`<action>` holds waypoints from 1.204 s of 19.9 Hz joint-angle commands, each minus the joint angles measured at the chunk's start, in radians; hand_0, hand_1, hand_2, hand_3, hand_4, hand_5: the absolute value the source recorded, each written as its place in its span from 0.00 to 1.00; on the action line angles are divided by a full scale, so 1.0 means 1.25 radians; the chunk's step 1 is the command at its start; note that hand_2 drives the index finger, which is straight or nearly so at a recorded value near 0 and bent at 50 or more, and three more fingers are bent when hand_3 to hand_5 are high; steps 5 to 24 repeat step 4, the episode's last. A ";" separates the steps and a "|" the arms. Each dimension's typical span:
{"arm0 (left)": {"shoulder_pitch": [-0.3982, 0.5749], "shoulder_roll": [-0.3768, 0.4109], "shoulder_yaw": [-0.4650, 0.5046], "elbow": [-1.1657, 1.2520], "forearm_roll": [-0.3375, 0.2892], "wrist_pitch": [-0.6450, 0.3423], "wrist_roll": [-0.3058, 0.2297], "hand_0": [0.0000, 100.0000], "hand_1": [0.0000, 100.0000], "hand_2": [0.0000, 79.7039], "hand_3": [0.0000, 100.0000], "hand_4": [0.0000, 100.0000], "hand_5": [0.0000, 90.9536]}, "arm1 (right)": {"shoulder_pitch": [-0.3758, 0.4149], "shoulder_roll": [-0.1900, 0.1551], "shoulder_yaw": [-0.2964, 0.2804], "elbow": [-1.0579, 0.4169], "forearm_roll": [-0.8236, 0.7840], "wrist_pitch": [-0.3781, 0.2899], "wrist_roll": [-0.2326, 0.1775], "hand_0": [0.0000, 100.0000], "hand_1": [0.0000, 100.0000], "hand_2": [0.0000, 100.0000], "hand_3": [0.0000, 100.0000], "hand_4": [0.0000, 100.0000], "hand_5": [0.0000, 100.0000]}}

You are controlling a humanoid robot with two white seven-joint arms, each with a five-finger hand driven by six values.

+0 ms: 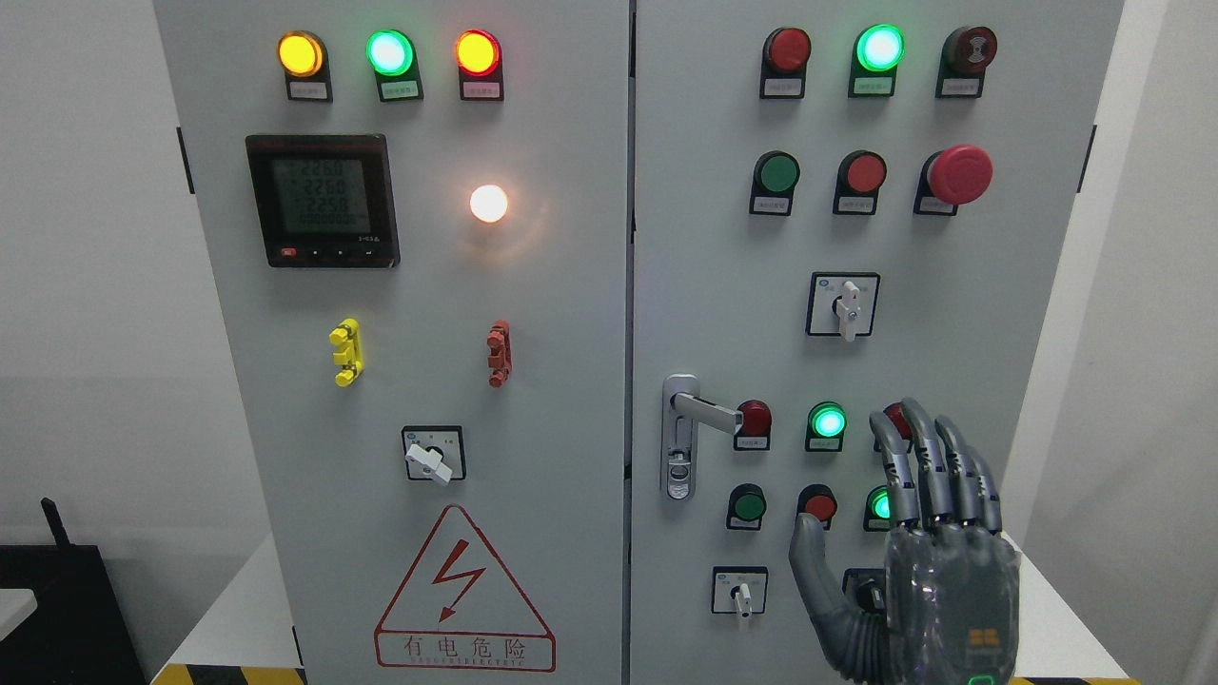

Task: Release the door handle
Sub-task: 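Open the right hand fingers and pull it away from the handle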

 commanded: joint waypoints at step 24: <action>-0.013 0.000 0.025 0.018 -0.023 0.001 0.000 0.12 0.39 0.00 0.00 0.00 0.00 | 0.007 -0.001 0.002 -0.005 -0.009 -0.017 -0.001 0.50 0.22 0.00 0.00 0.00 0.00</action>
